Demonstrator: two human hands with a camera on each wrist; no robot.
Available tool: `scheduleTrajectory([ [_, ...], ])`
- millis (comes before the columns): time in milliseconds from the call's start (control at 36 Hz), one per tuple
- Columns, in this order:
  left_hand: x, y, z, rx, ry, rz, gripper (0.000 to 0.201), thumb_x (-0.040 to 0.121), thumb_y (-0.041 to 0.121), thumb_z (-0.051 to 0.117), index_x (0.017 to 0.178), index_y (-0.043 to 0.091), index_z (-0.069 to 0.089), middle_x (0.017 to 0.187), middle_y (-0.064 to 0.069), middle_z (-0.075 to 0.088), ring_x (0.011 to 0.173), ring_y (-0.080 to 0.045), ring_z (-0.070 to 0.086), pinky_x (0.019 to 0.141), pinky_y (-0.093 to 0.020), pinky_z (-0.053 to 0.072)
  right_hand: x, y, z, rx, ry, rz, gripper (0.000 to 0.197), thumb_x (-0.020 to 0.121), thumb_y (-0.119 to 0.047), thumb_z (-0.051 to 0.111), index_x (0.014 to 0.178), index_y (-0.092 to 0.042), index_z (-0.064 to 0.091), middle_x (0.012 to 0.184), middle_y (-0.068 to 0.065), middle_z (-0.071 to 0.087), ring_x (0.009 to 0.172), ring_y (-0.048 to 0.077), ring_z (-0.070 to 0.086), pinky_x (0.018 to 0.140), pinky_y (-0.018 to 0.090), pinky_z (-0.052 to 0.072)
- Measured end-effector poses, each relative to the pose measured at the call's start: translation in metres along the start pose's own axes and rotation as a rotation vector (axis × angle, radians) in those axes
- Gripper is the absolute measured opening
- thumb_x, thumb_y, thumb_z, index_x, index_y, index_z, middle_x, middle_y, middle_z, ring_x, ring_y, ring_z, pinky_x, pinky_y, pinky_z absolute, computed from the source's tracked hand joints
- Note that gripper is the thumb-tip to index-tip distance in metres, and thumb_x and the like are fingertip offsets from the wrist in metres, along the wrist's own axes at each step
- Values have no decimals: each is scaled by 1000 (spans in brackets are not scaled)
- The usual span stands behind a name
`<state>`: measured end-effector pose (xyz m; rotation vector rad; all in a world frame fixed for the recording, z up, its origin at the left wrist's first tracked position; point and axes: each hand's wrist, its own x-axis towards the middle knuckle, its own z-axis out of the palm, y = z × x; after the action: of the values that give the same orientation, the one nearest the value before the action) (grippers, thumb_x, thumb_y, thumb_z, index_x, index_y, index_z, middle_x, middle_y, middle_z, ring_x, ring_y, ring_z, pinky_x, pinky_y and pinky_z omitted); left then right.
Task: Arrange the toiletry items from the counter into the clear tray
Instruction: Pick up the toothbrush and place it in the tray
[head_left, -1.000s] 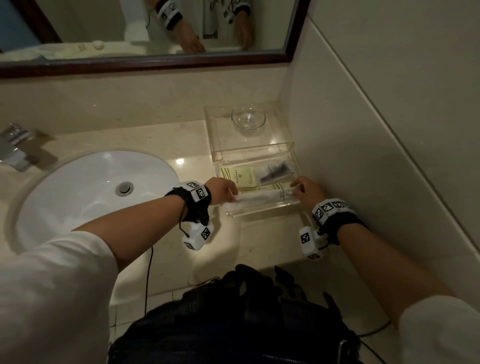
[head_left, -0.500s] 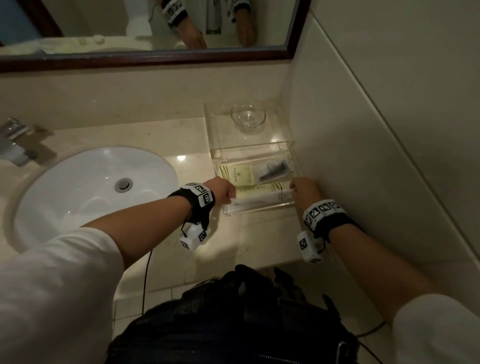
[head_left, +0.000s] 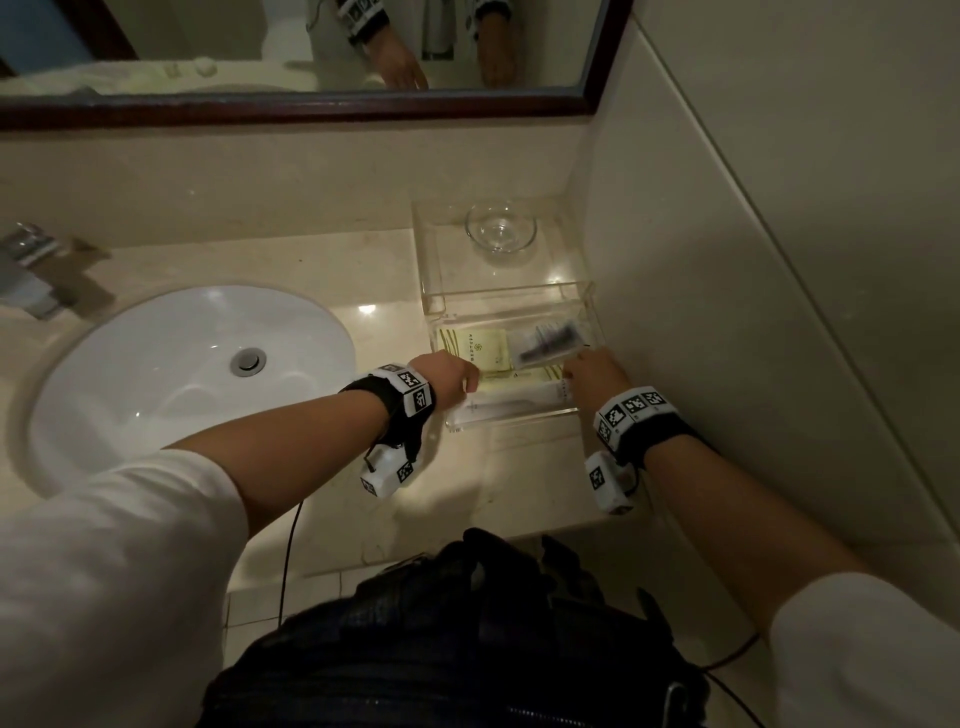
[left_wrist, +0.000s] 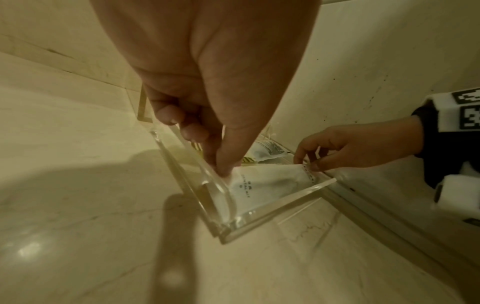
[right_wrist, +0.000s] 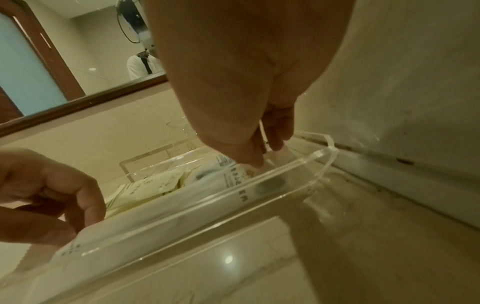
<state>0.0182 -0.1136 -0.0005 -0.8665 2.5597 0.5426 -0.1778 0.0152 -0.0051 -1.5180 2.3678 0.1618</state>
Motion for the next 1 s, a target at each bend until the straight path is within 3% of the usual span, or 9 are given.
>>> scheduleTrajectory([
  [111, 2, 1, 2, 29, 17, 38, 32, 85, 10, 48, 110, 26, 62, 117, -3, 60, 105, -24, 58, 79, -30, 48, 1, 2, 6, 3, 64, -67, 22, 83, -11, 53, 97, -23, 67, 108, 5, 62, 106, 25, 52, 88, 32, 42],
  [306, 6, 1, 7, 30, -9, 73, 32, 87, 11, 48, 115, 22, 59, 120, -5, 58, 110, -26, 56, 90, -34, 49, 3, 3, 6, -90, 2, -139, 31, 89, -14, 50, 112, -28, 65, 119, 3, 60, 119, 26, 42, 96, 38, 36],
  [722, 4, -2, 12, 64, 64, 117, 33, 89, 8, 47, 116, 19, 61, 114, -6, 61, 106, -26, 58, 87, -35, 49, -2, 11, 14, -22, 59, -197, 38, 81, -10, 60, 114, -28, 67, 118, -3, 57, 118, 20, 44, 96, 34, 34],
  [1000, 1, -9, 11, 79, 76, 139, 35, 88, 6, 45, 116, 19, 61, 116, -6, 58, 106, -27, 58, 85, -33, 49, -2, 14, 18, 77, 94, -214, 36, 83, -5, 55, 110, -22, 70, 110, 0, 61, 110, 21, 51, 90, 35, 40],
])
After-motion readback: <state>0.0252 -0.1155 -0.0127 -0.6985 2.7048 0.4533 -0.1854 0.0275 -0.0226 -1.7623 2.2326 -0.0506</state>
